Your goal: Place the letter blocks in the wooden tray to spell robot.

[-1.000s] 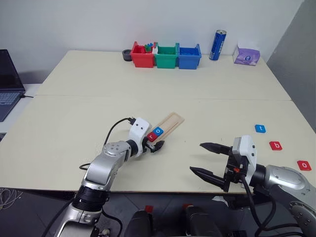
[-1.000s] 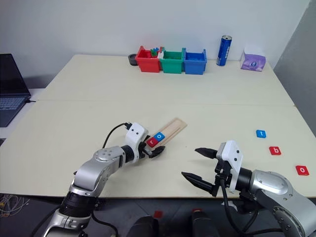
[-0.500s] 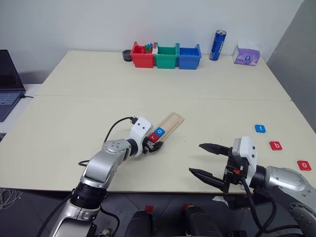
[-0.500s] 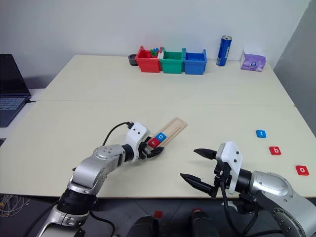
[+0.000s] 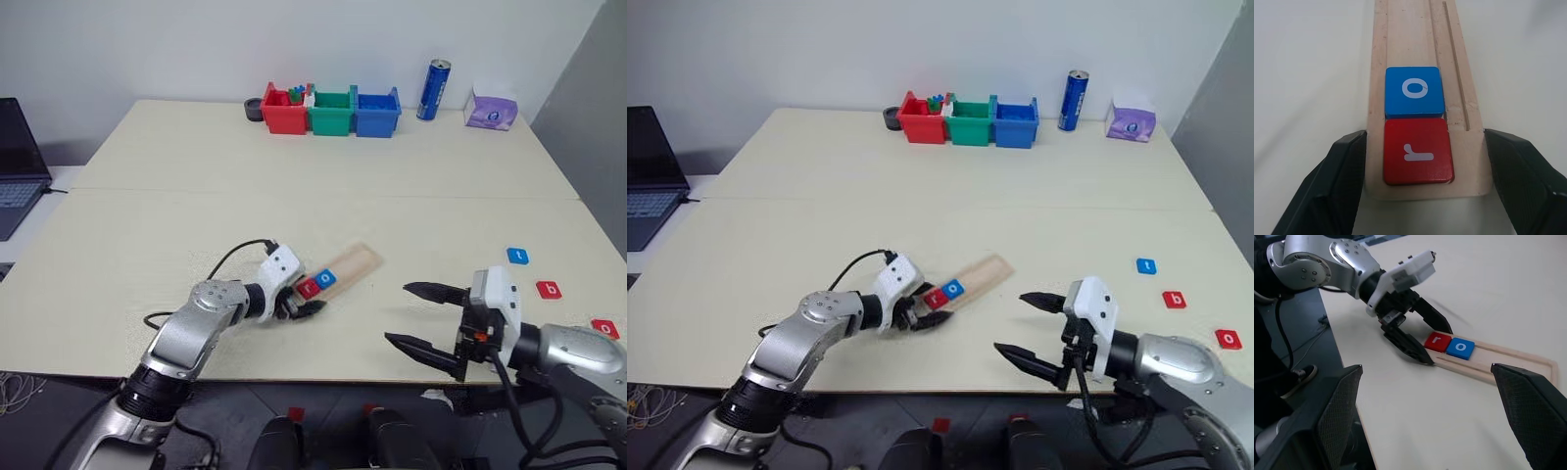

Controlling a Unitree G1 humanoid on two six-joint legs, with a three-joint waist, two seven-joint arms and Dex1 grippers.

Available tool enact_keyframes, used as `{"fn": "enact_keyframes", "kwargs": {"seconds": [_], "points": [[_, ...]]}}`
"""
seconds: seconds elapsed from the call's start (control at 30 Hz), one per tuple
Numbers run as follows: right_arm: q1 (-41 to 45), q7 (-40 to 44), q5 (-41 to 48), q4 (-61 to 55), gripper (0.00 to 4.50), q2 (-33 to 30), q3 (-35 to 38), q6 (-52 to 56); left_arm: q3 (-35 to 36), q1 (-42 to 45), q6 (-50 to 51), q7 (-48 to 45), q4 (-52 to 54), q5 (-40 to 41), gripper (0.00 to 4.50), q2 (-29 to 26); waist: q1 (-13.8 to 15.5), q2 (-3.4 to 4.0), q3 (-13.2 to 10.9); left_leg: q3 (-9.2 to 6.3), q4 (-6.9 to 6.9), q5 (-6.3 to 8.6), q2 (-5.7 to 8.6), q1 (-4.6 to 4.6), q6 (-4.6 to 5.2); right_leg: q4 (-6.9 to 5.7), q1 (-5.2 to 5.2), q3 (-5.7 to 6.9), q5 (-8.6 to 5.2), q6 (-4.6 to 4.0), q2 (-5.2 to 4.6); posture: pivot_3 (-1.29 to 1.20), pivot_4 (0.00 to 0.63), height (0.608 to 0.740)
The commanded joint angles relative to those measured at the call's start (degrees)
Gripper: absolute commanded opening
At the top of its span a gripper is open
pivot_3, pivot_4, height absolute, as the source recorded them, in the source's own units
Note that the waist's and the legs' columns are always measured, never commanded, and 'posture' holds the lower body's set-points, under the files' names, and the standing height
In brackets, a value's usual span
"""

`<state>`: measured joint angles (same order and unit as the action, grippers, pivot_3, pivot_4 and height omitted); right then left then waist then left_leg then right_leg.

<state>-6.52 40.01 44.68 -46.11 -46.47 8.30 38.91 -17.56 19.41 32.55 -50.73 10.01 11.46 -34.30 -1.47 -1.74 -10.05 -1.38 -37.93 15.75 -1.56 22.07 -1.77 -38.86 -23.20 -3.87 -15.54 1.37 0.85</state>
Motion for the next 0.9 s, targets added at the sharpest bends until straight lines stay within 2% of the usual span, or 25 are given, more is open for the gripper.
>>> {"fn": "enact_keyframes", "kwargs": {"seconds": [0.03,0.23,0.5,0.9], "points": [[-3.0,2.1,1.1,-2.0,4.5,-2.6,4.5,0.1,-3.2,2.1,-7.7,-7.6,-1.7,-0.3,3.39,-0.4,0.2,-0.01,0.0,-0.02,-0.02,0.0,0.01,0.03,0.0,0.01,0.0,0.0,0.0,0.0,-0.02,0.0,0.15,0.74],[-10.9,3.6,-4.8,-1.3,4.5,-5.5,8.7,-1.7,-8.3,9.3,-15.2,-14.7,-10.4,-3.8,3.39,2.7,0.2,-0.04,0.0,0.01,-0.06,0.0,0.05,0.04,0.01,-0.01,0.0,0.06,0.0,0.0,0.05,0.0,0.15,0.74],[-20.6,6.5,-12.9,0.6,4.5,-6.8,13.4,-5.0,-11.7,15.2,-23.0,-18.4,-20.0,-8.4,3.39,7.5,-0.2,-0.05,0.0,0.04,-0.04,0.0,0.16,0.03,0.01,0.0,-0.01,0.09,0.0,0.01,0.13,0.0,0.15,0.74],[-19.5,5.7,-13.7,-0.1,4.5,-4.0,14.3,-4.7,-11.0,16.6,-22.4,-18.5,-22.6,-10.9,3.39,10.2,-0.1,-0.04,0.0,0.06,-0.07,0.0,0.13,-0.02,0.01,-0.04,0.02,0.09,0.0,0.02,0.12,0.0,0.15,0.74]]}}
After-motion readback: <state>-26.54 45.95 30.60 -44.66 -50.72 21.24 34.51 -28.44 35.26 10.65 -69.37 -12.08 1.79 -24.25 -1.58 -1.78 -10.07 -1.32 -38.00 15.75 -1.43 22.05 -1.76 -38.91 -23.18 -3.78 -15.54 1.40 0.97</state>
